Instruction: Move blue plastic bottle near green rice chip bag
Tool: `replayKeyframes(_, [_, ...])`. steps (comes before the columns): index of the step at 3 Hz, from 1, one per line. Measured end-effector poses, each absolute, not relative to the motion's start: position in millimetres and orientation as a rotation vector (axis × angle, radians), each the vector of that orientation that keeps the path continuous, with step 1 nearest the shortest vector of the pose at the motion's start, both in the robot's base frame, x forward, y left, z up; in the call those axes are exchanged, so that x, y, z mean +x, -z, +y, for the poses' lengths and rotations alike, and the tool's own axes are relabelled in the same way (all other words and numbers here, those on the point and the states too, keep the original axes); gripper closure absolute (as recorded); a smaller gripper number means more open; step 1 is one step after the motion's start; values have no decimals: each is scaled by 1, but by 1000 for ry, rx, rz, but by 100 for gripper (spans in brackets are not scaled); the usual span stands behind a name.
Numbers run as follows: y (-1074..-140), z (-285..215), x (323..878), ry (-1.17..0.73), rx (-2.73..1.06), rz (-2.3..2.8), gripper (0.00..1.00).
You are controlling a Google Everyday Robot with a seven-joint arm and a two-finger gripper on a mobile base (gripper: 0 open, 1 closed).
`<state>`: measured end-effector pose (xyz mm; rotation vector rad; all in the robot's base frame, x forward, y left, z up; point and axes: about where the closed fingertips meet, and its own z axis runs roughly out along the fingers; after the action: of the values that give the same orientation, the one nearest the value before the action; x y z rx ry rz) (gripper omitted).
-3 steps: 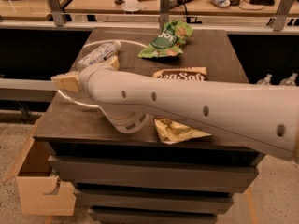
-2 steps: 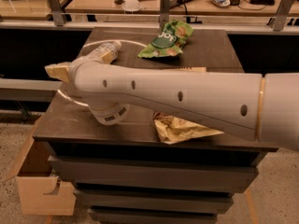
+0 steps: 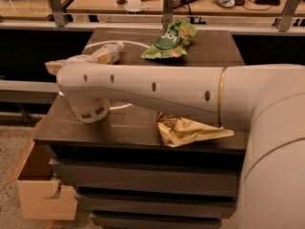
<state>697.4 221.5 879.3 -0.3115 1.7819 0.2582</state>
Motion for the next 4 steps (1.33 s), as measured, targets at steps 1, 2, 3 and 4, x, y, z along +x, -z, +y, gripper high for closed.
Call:
replayKeyframes(1, [-869, 214, 705, -200, -260, 1810, 0])
replayKeyframes(2, [-856, 203, 710, -143, -204, 1846, 26])
replayKeyframes(3, [-851, 200, 712, -125, -189, 1860, 48])
replayKeyframes(4, [-851, 192, 710, -86, -183, 1868, 80])
